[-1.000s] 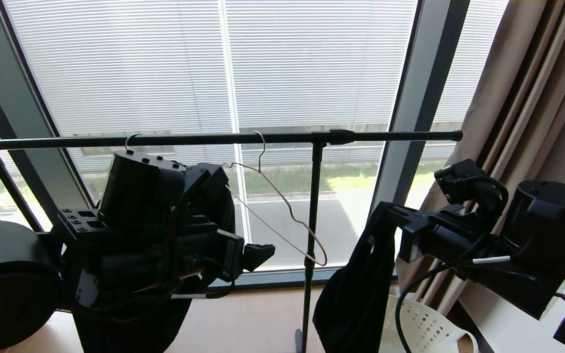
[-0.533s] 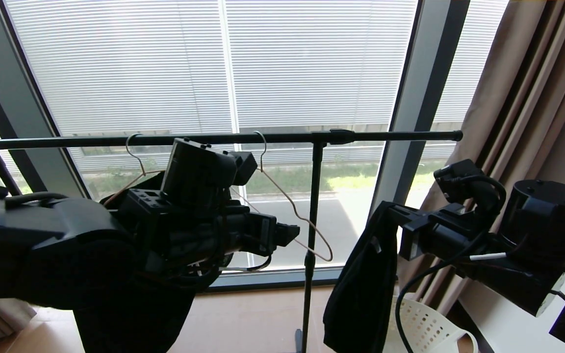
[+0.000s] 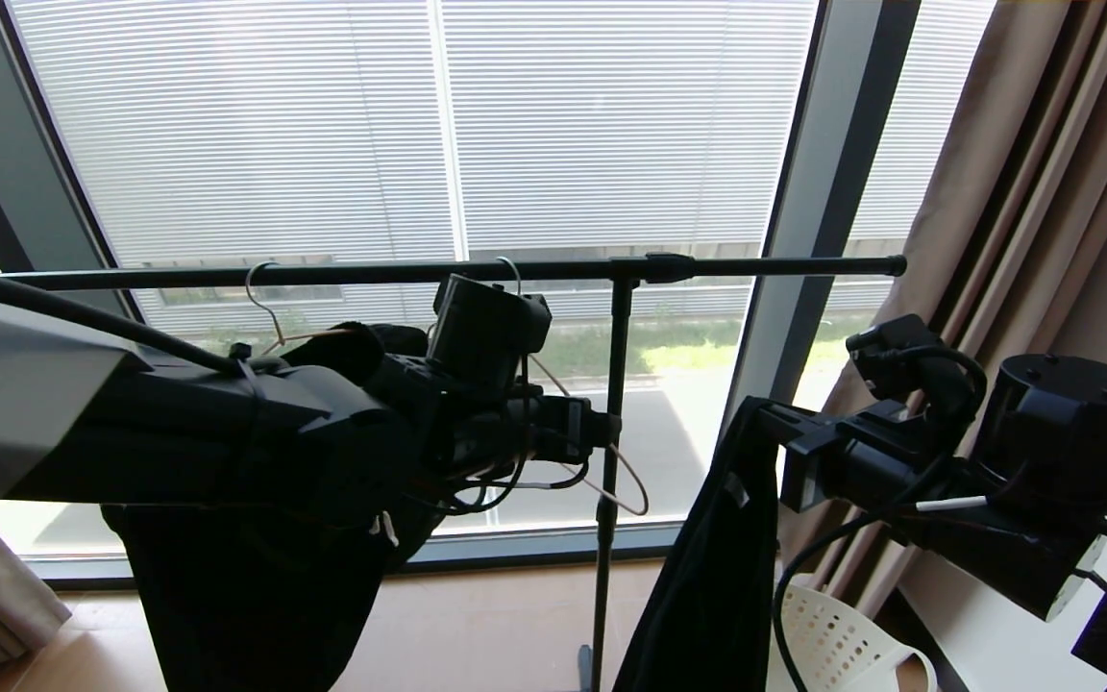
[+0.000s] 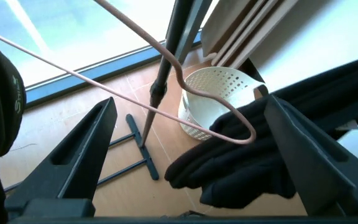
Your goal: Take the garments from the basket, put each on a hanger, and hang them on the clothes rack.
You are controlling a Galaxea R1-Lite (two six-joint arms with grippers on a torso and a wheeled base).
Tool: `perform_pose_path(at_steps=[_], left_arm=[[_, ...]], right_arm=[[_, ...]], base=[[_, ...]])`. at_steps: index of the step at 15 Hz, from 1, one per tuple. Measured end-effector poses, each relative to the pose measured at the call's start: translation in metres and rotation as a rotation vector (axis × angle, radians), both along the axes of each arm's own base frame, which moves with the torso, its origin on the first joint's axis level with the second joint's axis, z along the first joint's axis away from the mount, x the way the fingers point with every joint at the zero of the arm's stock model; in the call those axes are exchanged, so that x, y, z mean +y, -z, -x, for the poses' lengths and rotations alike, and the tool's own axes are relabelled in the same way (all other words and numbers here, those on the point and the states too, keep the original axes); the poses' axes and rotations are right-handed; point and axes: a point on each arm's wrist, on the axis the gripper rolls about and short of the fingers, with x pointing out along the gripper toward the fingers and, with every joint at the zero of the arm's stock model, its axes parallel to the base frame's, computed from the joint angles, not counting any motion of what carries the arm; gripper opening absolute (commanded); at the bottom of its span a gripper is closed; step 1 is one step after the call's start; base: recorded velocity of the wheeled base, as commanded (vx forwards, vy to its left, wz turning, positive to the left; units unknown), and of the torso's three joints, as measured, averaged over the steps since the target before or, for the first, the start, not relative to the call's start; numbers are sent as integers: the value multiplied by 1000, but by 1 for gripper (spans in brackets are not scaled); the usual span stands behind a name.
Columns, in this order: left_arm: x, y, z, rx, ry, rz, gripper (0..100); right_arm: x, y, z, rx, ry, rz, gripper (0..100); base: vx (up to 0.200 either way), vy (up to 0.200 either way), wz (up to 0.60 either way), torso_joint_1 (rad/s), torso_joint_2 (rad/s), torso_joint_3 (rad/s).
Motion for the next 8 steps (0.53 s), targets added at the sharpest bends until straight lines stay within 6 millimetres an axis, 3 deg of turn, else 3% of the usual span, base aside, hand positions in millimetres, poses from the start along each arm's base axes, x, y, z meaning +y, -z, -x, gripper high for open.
perform_pose_path(at_steps=[8], left_arm=[[-8, 21, -14, 11, -67, -63, 100]], right_arm=[[0, 0, 0, -1, -3, -1, 0]], base=[[0, 0, 0, 0, 0, 0]])
